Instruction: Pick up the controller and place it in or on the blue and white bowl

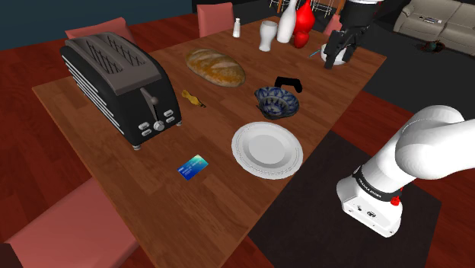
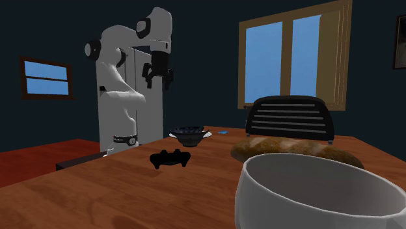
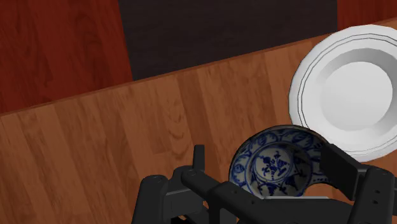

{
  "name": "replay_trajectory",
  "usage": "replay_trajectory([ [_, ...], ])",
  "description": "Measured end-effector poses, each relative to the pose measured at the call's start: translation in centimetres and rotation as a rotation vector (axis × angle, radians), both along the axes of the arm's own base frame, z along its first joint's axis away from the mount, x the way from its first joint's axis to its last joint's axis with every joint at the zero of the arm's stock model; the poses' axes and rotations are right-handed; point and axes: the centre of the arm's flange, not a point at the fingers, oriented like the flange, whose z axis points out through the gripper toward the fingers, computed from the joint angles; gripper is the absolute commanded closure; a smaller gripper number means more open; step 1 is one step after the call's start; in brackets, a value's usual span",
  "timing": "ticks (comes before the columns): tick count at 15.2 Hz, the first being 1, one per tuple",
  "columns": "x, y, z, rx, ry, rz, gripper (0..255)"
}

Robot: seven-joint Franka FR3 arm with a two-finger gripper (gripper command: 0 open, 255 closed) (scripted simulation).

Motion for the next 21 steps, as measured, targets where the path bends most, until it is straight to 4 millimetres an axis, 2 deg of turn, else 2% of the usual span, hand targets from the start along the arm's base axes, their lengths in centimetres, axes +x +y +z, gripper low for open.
replay_trajectory([
  [3,1.0,-0.9,-1.0,-0.005,0.007,0.005,0],
  [9,5.7,-4.6,-5.3,-0.027,0.038,0.032,0],
  [11,8.0,-6.0,-6.9,-0.034,0.048,0.041,0],
  [21,16.5,-12.8,-14.4,-0.074,0.101,0.088,0],
])
